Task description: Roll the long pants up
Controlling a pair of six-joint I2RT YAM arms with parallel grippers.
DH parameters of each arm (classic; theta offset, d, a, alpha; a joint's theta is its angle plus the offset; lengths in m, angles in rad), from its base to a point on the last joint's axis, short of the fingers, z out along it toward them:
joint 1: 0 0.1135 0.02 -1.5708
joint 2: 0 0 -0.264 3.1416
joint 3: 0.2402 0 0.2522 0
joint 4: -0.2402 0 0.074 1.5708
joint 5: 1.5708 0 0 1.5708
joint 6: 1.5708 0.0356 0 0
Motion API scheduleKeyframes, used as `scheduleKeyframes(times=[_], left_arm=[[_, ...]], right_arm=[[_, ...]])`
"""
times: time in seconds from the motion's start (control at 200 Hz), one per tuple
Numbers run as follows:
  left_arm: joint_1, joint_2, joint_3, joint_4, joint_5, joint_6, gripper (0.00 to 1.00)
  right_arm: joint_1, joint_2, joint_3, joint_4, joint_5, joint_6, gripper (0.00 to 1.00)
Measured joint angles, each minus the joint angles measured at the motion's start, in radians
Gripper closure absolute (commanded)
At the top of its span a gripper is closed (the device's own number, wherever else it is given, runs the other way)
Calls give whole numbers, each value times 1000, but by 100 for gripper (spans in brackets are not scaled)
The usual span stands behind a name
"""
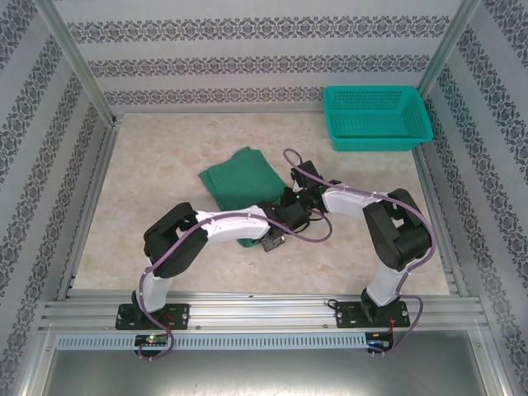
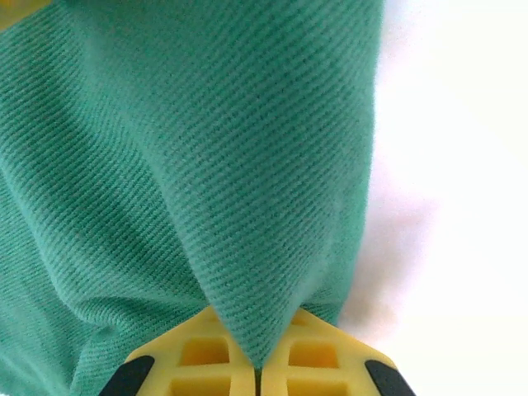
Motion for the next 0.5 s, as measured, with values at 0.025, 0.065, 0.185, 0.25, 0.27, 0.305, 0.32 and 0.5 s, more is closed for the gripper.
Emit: scheduleKeyframes(times=[0.025, 0.065, 0.185, 0.25, 0.27, 0.305, 0.32, 0.5], left_arm=[[2, -5, 0, 0, 19, 0, 100], [5, -16, -5, 6, 57, 0, 100], [17, -67, -31, 35, 190, -18, 100], [31, -97, -43, 47, 275, -35, 100], [38, -105, -46, 44, 303, -45, 100], [53, -113, -53, 34, 347, -60, 100], [60, -116, -56, 29, 364, -66, 100], [140, -136, -76, -16, 567, -137, 100]], right_arm=[[-5, -3, 0, -5, -2, 0, 100], [-13, -10, 0, -18, -8, -3, 100], [-37, -38, 0, -94, -32, -21, 92], [-55, -57, 0, -131, -39, -28, 72], [-64, -67, 0, -143, -48, -37, 64], [-80, -90, 0, -161, -54, -36, 53], [-90, -105, -2, -164, -54, -34, 52], [-189, -297, -13, -173, -54, -58, 40]])
